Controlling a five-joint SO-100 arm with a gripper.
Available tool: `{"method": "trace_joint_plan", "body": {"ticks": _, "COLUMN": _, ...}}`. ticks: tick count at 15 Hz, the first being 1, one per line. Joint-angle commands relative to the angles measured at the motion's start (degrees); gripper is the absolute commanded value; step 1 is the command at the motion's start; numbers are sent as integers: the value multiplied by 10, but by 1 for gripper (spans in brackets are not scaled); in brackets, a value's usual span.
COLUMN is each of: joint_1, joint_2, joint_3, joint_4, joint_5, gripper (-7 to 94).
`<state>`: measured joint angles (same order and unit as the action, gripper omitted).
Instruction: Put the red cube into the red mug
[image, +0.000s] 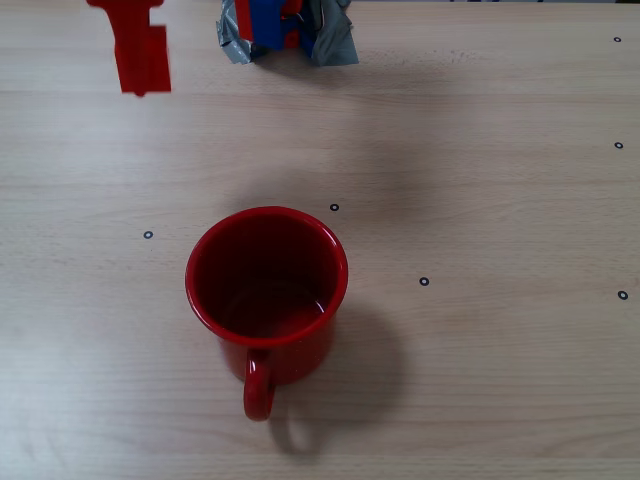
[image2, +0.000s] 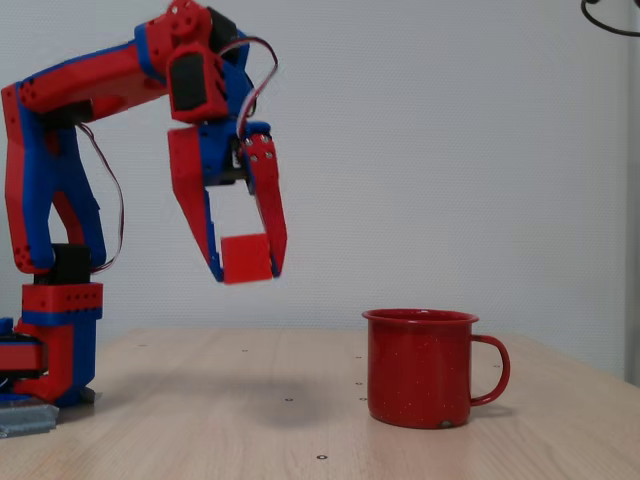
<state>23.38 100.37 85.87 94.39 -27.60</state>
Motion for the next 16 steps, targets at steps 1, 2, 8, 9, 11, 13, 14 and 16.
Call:
{"method": "trace_joint_plan", "body": {"ticks": 1, "joint_1": -18, "joint_2": 53, "joint_3": -74, "joint_4": 45, "joint_5": 11, "gripper": 0}}
{"method": "trace_joint_plan", "body": {"ticks": 2, "joint_1": -31, "joint_2": 60, "joint_3": -76, "joint_4": 54, "joint_5": 21, "gripper": 0}}
{"method": "trace_joint_plan", "body": {"ticks": 8, "joint_1": -134, "joint_2": 34, "joint_3": -146, "joint_4": 54, "joint_5": 136, "gripper": 0}}
{"method": "trace_joint_plan", "body": {"ticks": 9, "joint_1": -149, "joint_2": 19, "joint_3": -167, "joint_4": 53, "joint_5": 152, "gripper": 0}}
{"method": "trace_joint_plan", "body": {"ticks": 11, "joint_1": -172, "joint_2": -19, "joint_3": -206, "joint_4": 39, "joint_5": 185, "gripper": 0}}
{"method": "trace_joint_plan", "body": {"ticks": 13, "joint_1": -192, "joint_2": -75, "joint_3": -256, "joint_4": 25, "joint_5": 220, "gripper": 0}}
{"method": "trace_joint_plan", "body": {"ticks": 14, "joint_1": -203, "joint_2": -108, "joint_3": -287, "joint_4": 21, "joint_5": 236, "gripper": 0}}
{"method": "trace_joint_plan", "body": {"ticks": 16, "joint_1": -225, "joint_2": -178, "joint_3": -360, "joint_4": 18, "joint_5": 261, "gripper": 0}}
